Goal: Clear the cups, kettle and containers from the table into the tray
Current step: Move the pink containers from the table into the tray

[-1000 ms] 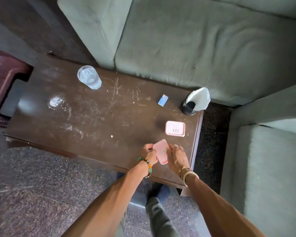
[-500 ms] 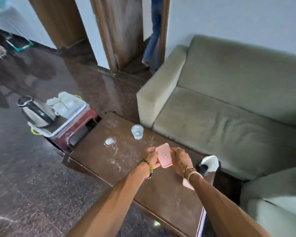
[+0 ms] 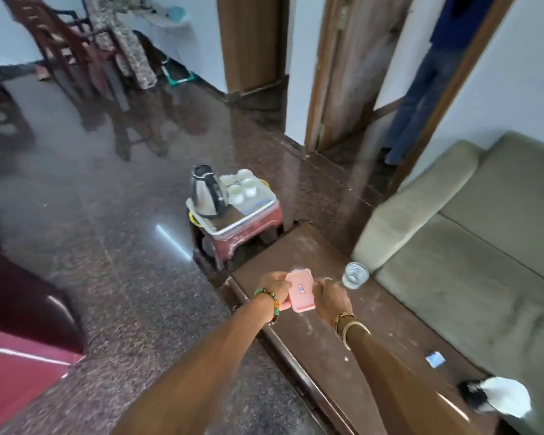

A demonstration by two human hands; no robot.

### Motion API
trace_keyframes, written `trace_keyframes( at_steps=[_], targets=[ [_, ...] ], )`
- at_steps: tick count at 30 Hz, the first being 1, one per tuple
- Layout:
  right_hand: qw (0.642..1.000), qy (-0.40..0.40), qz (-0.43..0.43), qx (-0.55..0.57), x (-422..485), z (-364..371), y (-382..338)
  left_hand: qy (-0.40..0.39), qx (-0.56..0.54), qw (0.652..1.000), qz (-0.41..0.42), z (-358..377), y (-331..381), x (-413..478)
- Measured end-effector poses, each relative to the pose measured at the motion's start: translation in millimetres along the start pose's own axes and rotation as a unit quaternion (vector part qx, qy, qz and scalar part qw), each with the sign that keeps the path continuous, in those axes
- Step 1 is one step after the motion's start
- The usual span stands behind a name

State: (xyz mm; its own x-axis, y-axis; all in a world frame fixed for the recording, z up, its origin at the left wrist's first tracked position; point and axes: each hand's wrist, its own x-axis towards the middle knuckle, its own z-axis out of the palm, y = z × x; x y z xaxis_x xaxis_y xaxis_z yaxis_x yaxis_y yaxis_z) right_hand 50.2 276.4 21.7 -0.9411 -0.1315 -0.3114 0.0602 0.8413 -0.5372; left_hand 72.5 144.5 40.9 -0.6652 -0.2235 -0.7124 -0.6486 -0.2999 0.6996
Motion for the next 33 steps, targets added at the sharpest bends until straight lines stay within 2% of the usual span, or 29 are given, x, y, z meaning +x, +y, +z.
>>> trace_keyframes(
  at_steps=[4, 8, 13, 18, 22, 25, 29, 33],
  targets=[
    [0.998, -0.013, -0.06, -0.009, 16.4, 26.7, -88.0, 0.018, 0.005, 0.999, 0.026, -86.0, 39.9, 16.2],
    [0.995, -0.015, -0.098, -0.014, 36.5, 39.8, -153.5, 0.046, 0.009, 0.998, 0.045, -141.8, 75.6, 31.7],
    [0.991, -0.041, -0.125, -0.021, 69.8, 74.8, -218.2, 0.101, -0.044, 0.993, 0.033, -205.2, 101.7, 65.4],
    [0.986, -0.069, -0.151, -0.026, 128.2, 105.4, -264.3, 0.15, -0.089, 0.984, 0.022, -244.9, 138.6, 117.4],
    [0.985, -0.08, -0.154, -0.023, 159.1, 116.1, -297.5, 0.159, -0.07, 0.985, 0.023, -267.4, 170.6, 145.6],
    [0.985, -0.081, -0.151, -0.005, 182.2, 114.8, -318.3, 0.147, -0.027, 0.988, 0.045, -282.6, 194.4, 165.5],
    [0.988, -0.059, -0.145, -0.011, 210.7, 112.0, -342.9, 0.132, -0.023, 0.989, 0.062, -295.6, 223.0, 192.9],
    [0.994, -0.033, -0.105, 0.007, 236.4, 110.4, -354.8, 0.102, -0.002, 0.992, 0.069, -296.0, 253.8, 225.8]
  ],
)
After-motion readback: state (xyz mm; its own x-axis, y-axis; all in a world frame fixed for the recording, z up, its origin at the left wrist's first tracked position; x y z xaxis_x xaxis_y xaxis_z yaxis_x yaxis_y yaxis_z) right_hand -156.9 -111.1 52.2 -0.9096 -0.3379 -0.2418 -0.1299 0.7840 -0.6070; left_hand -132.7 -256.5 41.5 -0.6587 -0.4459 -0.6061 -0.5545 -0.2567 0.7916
